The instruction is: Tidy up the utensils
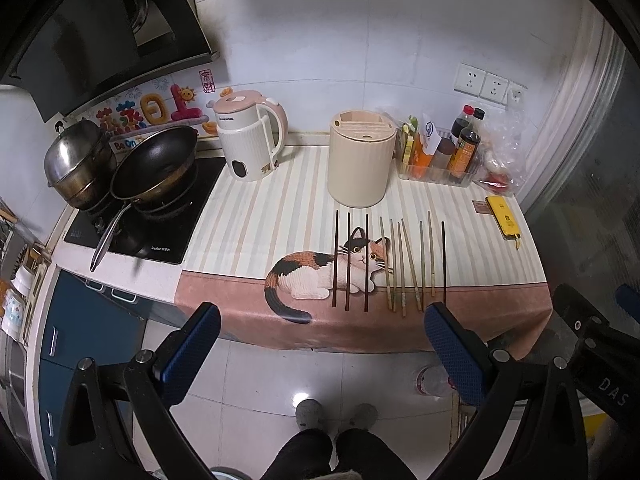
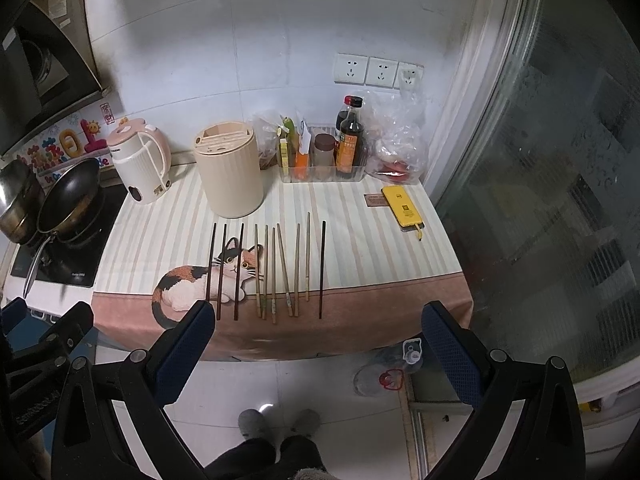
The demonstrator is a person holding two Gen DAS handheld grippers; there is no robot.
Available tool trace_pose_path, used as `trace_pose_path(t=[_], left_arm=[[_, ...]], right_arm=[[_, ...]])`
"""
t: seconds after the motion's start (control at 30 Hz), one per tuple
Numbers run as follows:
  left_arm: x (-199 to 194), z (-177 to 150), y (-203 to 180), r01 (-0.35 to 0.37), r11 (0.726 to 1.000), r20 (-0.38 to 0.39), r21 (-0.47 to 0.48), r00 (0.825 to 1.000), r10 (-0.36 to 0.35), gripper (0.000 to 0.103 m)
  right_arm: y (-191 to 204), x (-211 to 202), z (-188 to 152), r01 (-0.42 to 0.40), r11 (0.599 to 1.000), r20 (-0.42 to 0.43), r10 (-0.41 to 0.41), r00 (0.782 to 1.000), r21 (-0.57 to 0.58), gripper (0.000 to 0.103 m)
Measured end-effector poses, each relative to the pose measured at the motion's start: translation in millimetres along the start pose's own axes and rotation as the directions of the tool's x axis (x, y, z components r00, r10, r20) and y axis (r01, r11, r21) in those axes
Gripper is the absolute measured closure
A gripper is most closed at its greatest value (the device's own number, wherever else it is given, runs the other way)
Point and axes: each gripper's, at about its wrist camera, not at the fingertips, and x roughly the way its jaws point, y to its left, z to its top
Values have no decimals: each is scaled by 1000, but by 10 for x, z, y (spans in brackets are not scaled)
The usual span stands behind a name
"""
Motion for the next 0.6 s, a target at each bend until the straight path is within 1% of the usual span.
trace_pose_path(t=[0.07,0.6], left_arm=[[-7,-41,15,4,1000,2,-1,1000,-4,0],[-52,-66,52,5,1000,11,-3,1000,-5,0]], right_arm=[[4,-5,-32,0,1000,4,0,1000,-2,0],[-16,-112,-68,-4,1000,24,4,1000,-6,0]])
